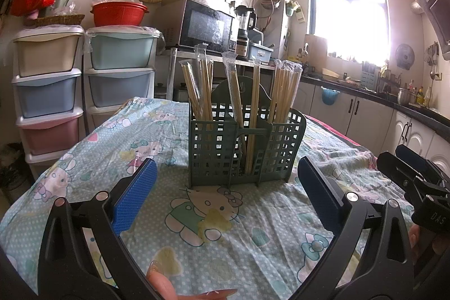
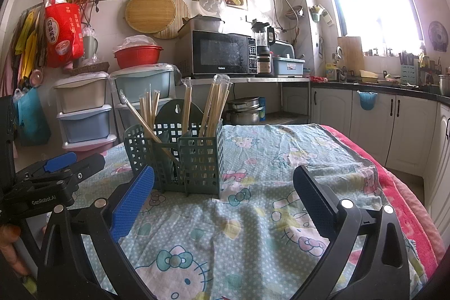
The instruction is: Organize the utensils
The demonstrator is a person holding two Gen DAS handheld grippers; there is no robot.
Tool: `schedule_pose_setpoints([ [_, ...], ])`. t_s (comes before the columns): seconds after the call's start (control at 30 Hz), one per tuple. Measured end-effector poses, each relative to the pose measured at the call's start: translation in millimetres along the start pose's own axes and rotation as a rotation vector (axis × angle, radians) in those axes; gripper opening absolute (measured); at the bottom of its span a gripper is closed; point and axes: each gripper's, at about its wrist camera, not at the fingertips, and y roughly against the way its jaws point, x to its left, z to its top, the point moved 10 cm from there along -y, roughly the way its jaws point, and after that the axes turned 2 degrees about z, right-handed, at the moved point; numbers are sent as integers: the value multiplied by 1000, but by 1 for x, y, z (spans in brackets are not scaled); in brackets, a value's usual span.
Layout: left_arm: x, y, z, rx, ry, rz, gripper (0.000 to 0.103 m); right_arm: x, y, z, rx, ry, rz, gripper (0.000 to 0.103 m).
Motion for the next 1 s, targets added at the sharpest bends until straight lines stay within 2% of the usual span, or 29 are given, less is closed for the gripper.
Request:
schedule_pose_setpoints([
  [0.83, -3, -4, -2, 15, 3, 0, 92, -2, 0, 1, 1, 4, -2, 96],
  [0.97, 0, -5, -4, 29, 12, 16, 92, -5, -3, 0, 19, -5, -1, 96],
  [1.0, 4, -6, -5, 54, 21, 29, 92, -8, -4, 0, 35, -9, 0, 96],
])
